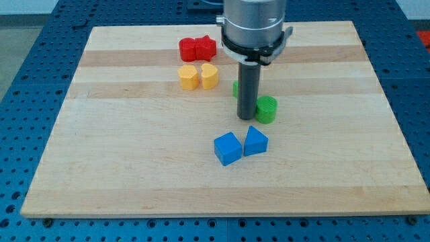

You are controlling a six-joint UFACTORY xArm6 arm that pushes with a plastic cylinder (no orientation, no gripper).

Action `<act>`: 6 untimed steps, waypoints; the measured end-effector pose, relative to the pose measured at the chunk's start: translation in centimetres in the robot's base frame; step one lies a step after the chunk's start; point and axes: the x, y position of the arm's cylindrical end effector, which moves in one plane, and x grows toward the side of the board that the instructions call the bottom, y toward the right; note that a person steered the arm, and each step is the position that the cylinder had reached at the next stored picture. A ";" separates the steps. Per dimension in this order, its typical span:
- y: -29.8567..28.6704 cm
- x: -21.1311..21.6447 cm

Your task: Push green circle a bit left

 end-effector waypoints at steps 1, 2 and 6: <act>0.7 3.1; 3.1 4.5; 4.0 -0.8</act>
